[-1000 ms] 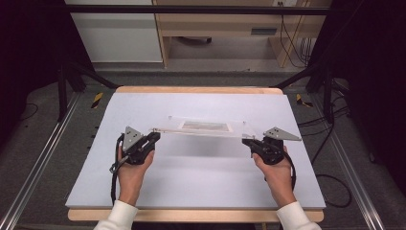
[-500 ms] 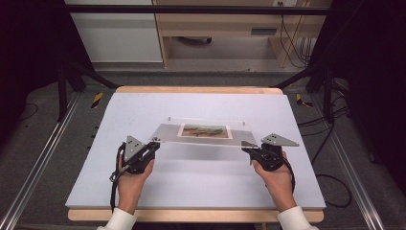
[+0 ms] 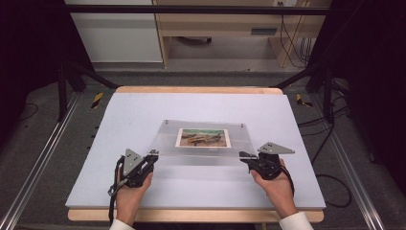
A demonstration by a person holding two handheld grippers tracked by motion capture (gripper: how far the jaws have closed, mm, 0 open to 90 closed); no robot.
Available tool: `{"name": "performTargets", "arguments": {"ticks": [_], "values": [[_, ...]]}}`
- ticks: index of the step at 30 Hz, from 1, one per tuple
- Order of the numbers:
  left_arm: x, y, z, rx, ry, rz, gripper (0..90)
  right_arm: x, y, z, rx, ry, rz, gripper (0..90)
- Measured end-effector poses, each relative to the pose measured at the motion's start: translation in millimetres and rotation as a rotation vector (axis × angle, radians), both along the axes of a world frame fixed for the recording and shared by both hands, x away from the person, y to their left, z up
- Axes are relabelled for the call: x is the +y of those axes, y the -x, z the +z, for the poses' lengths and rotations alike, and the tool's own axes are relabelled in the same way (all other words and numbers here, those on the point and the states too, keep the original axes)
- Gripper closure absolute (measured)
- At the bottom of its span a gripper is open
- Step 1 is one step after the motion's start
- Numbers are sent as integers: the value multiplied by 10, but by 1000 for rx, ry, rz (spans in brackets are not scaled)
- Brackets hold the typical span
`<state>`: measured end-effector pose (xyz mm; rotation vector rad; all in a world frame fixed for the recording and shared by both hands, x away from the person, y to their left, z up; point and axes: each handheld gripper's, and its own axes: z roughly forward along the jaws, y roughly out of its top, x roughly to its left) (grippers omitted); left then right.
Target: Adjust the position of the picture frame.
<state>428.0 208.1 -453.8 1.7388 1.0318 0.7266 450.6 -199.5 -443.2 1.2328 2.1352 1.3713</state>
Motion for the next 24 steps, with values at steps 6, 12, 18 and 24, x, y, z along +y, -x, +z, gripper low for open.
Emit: {"name": "performTargets", "arguments": {"ticks": [6, 12, 18, 24], "values": [[5, 70, -96, 24, -17, -1, 812, 40, 85, -109, 31, 26, 10, 794], [-13, 115, -143, 42, -38, 0, 789, 35, 111, -176, 69, 41, 25, 753], [-11, 128, -155, 55, -41, -2, 790, 8, 132, -194, 92, 48, 23, 738], [-17, 140, -199, 89, -56, -4, 789, -36, 154, -214, 109, 51, 13, 717]]}}
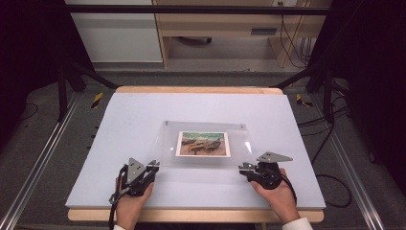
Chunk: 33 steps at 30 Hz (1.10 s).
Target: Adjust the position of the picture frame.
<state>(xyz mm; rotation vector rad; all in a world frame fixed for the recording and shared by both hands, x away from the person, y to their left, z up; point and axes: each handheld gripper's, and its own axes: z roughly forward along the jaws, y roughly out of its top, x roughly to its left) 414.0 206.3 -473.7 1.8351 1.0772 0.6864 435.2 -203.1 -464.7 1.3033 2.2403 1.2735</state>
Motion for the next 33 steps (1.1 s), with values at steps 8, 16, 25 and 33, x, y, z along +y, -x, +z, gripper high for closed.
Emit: {"name": "performTargets", "arguments": {"ticks": [8, 16, 25, 33], "values": [[-12, 22, -21, 17, -16, -2, 783, 16, 14, -23, 16, 41, 10, 687], [-38, 50, -22, 27, -21, -12, 778, -7, 18, -22, 14, 53, 15, 672], [-46, 46, -33, 28, -52, -21, 773, 0, 29, -32, 24, 58, 27, 636], [-63, 61, -27, 15, -82, -31, 644, -22, 88, -10, -13, 80, 27, 468]]}}
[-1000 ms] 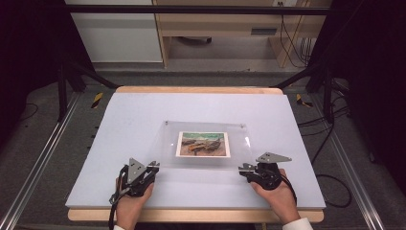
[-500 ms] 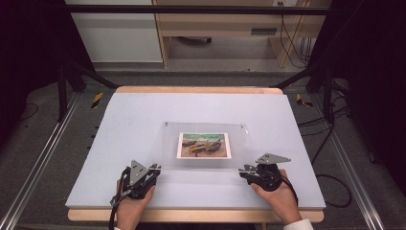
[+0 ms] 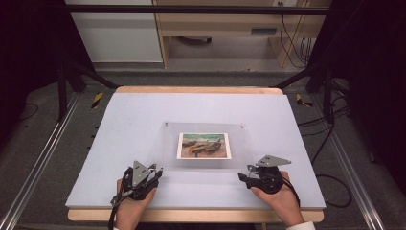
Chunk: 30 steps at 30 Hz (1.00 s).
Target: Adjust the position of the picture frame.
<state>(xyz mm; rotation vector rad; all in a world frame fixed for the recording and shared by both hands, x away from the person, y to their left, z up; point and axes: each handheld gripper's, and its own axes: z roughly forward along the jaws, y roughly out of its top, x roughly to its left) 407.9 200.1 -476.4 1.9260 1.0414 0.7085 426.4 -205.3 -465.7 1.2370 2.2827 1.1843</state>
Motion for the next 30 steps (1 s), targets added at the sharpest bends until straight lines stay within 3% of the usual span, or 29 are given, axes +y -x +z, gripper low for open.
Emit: {"name": "performTargets", "arguments": {"ticks": [4, 12, 17, 20, 26, 30], "values": [[20, 10, 39, -13, 4, 5, 509, -70, 52, 24, -22, -4, -21, 358], [88, 33, 79, 59, 26, -29, 345, -181, 168, 62, -40, -15, -54, 234], [148, 72, 141, 98, 39, -79, 260, -241, 246, 104, -44, -32, -70, 175], [211, 108, 170, 110, 39, -86, 205, -280, 287, 139, -50, -52, -72, 155], [374, 140, 234, 130, 78, -89, 113, -319, 299, 252, -106, -67, -90, 141], [466, 146, 292, 119, 89, -100, 89, -319, 252, 347, -124, -71, -99, 142]]}}
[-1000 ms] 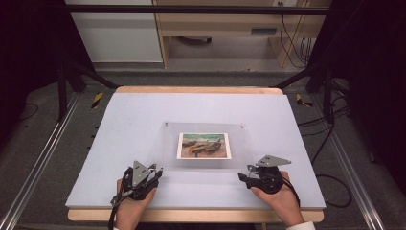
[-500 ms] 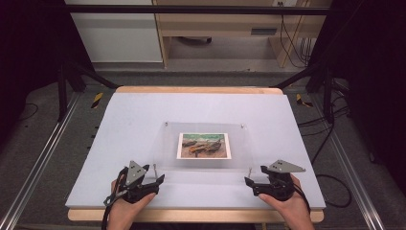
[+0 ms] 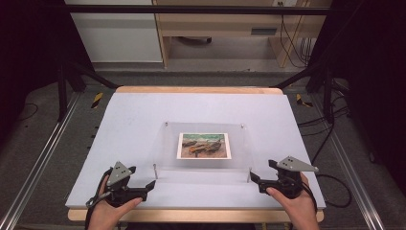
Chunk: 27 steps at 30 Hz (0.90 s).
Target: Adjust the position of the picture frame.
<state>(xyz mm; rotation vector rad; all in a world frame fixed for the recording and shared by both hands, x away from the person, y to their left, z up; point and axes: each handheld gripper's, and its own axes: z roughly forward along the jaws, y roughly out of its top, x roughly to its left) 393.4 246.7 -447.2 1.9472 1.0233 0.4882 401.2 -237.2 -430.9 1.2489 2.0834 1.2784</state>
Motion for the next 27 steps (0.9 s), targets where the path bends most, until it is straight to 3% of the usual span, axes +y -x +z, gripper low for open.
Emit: {"name": "performTargets", "arguments": {"ticks": [7, 10, 18, 27], "values": [[92, -54, 74, 3, 46, -5, 86, 42, -124, 136, -14, 17, 7, 159], [79, -117, 161, -12, 46, -22, 87, 85, -201, 185, -10, 29, 17, 165], [-46, -346, 418, -30, 16, -79, 92, 186, -379, 273, 18, 54, 40, 189], [-150, -526, 406, 0, -53, -107, 100, 202, -531, 228, 74, 58, 67, 196]]}}
